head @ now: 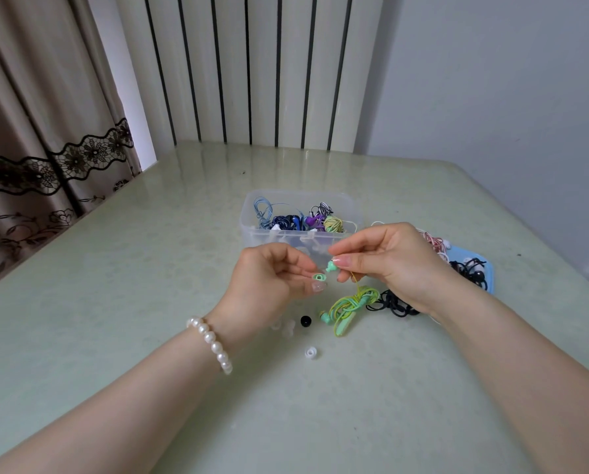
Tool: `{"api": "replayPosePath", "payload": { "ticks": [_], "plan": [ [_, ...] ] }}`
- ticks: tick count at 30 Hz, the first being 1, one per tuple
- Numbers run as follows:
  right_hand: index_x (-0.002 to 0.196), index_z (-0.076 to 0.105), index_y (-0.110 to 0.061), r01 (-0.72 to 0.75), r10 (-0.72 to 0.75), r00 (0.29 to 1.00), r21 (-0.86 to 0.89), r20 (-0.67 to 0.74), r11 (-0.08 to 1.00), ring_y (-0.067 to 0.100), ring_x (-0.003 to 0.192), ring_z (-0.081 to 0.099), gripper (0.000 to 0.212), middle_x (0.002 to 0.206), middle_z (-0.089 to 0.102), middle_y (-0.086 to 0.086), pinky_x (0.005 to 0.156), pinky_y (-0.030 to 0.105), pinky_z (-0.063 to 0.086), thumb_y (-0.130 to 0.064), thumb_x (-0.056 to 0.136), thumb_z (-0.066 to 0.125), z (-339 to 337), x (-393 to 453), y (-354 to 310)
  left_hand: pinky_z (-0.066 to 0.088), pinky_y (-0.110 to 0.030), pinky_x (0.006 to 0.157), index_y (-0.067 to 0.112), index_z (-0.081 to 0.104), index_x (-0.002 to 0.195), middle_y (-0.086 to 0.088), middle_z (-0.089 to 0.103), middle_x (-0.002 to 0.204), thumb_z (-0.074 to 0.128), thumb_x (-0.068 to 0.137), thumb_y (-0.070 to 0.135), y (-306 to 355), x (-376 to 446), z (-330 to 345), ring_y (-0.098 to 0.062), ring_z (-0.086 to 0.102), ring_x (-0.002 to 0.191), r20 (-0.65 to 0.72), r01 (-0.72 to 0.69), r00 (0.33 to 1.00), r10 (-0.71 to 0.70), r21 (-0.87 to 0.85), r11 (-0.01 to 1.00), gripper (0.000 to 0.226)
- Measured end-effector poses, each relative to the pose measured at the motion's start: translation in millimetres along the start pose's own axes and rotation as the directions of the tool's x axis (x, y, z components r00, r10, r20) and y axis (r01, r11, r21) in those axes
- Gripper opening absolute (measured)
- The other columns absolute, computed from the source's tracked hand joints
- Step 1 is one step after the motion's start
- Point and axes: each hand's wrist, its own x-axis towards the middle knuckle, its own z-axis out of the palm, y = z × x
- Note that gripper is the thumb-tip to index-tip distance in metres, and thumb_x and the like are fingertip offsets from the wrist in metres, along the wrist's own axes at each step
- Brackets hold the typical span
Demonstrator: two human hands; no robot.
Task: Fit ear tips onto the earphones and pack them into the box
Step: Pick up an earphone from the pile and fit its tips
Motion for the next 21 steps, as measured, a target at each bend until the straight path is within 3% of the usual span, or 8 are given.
{"api": "replayPosePath", "payload": {
  "ticks": [4, 8, 11, 14, 21],
  "plan": [
    [0.075, 0.070, -0.010, -0.001, 0.000, 1.000, -0.057, -0.009, 0.998, 0.012, 0.055, 0.064, 0.013, 0.057, 0.067, 0.004, 0.056, 0.018, 0.049, 0.002, 0.069, 0.071, 2.1, -0.2, 0.1, 0.052, -0.043, 0.073, 0.015, 0.067, 0.064, -0.010, 0.069, 0.070, 0.076, 0.066, -0.006, -0.2, -2.1, 3.7, -0.023, 0.062, 0.069, -0.039, -0.009, 0.999, 0.009, 0.018, 1.000, 0.023],
    [0.074, 0.070, -0.009, -0.001, -0.002, 0.999, -0.060, -0.045, 0.998, 0.004, 0.053, 0.061, 0.013, 0.055, 0.067, -0.004, 0.057, 0.013, 0.048, 0.003, 0.068, 0.072, 1.8, 0.3, 0.2, 0.048, -0.056, 0.076, 0.020, 0.072, 0.059, -0.011, 0.071, 0.073, 0.075, 0.067, -0.005, 0.1, -2.1, 3.6, -0.029, 0.060, 0.070, -0.048, 0.023, 0.999, -0.025, -0.036, 0.999, 0.027],
    [0.074, 0.070, -0.007, -0.011, 0.011, 0.999, -0.010, -0.041, 1.000, 0.008, 0.054, 0.064, 0.013, 0.057, 0.068, -0.001, 0.057, 0.015, 0.049, 0.005, 0.067, 0.071, 2.4, -0.5, -0.3, 0.054, -0.036, 0.072, 0.013, 0.072, 0.072, -0.011, 0.070, 0.075, 0.071, 0.068, -0.010, -0.5, -1.2, 4.1, -0.024, 0.064, 0.073, -0.026, 0.023, 0.999, -0.026, -0.090, 0.996, 0.023],
    [0.074, 0.070, -0.006, -0.019, 0.019, 0.999, 0.007, -0.046, 1.000, 0.012, 0.054, 0.065, 0.013, 0.057, 0.068, 0.001, 0.056, 0.016, 0.051, 0.006, 0.068, 0.070, 3.9, -0.4, 0.3, 0.055, -0.018, 0.065, 0.006, 0.065, 0.095, -0.007, 0.070, 0.074, 0.067, 0.069, -0.015, -0.5, -0.7, 5.6, -0.010, 0.067, 0.063, 0.001, 0.036, 0.999, -0.036, -0.150, 0.988, 0.033],
    [0.075, 0.069, -0.001, -0.013, 0.013, 0.996, 0.002, -0.083, 1.000, 0.011, 0.052, 0.064, 0.012, 0.059, 0.066, 0.005, 0.054, 0.016, 0.050, 0.009, 0.068, 0.069, 6.2, -1.0, -0.9, 0.054, -0.017, 0.063, 0.009, 0.063, 0.096, -0.001, 0.072, 0.070, 0.066, 0.070, -0.015, -3.2, 0.7, 4.0, -0.009, 0.068, 0.065, 0.032, 0.080, 0.997, -0.075, -0.216, 0.973, 0.036]
  ]
}}
